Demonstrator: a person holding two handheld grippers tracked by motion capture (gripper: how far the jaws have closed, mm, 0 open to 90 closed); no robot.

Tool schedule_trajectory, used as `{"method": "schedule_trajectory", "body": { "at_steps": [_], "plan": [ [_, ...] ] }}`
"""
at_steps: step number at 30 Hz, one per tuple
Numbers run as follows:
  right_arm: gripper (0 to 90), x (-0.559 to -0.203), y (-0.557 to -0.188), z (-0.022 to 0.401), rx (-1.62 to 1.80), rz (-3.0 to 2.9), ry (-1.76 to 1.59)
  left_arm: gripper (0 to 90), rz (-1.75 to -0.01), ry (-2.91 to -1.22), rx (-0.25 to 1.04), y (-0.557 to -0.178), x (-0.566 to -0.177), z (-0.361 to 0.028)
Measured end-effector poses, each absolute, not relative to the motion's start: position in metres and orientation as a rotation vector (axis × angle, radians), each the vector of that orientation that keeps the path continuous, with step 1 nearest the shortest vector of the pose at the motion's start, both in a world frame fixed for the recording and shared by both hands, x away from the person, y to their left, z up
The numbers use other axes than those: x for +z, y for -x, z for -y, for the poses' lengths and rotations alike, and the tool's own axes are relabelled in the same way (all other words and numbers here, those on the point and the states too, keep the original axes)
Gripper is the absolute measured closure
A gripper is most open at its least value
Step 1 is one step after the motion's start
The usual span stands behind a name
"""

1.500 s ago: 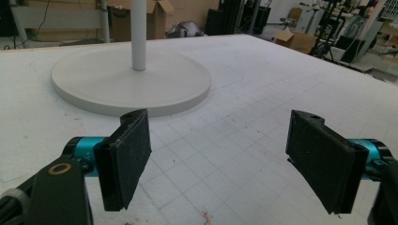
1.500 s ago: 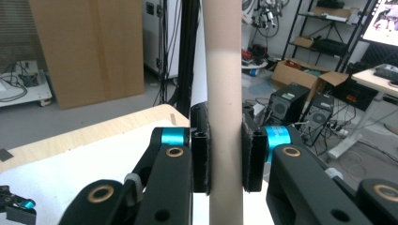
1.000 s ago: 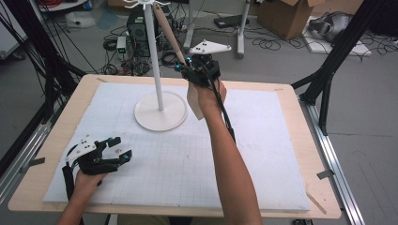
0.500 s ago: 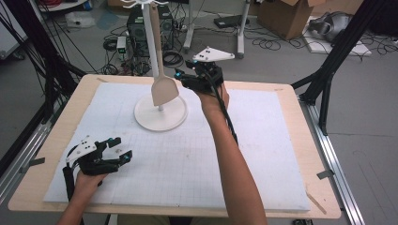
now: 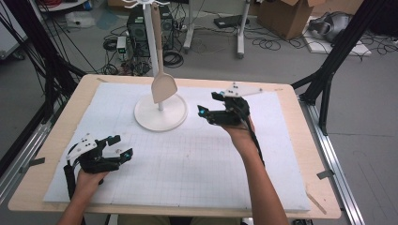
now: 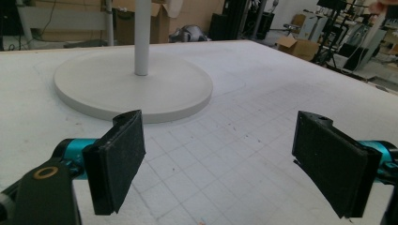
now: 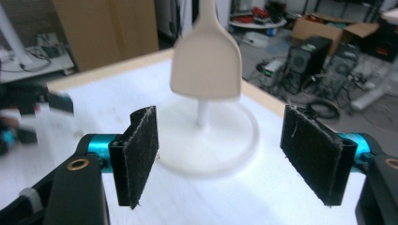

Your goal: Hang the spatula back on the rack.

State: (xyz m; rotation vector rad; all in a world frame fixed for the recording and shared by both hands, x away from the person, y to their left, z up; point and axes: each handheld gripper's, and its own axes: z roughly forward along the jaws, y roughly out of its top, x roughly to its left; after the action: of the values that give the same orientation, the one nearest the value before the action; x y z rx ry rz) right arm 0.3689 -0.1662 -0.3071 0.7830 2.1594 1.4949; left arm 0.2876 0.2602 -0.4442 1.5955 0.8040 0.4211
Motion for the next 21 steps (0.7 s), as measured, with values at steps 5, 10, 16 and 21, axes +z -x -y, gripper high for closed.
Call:
{"method": "schedule_trajectory", "body": {
  "at_steps": [5,10,16,21],
  "plan": [
    [24.6,-0.336,-0.338,0.204,1.455,-2.113,-0.826,17.8,-0.802,-1.599,0.417,-0.290,-0.443,-0.255],
    [22.9,-0.367,-0.300,0.240,1.429,-2.041,-0.832,18.0,-0.788,-1.600,0.441,-0.291,-0.441,-0.250],
    [21.1,-0.400,-0.266,0.285,1.429,-1.913,-0.928,18.3,-0.795,-1.566,0.462,-0.293,-0.440,-0.249],
    [20.2,-0.417,-0.248,0.309,1.425,-1.807,-0.995,18.3,-0.794,-1.565,0.465,-0.293,-0.440,-0.249]
  ]
}}
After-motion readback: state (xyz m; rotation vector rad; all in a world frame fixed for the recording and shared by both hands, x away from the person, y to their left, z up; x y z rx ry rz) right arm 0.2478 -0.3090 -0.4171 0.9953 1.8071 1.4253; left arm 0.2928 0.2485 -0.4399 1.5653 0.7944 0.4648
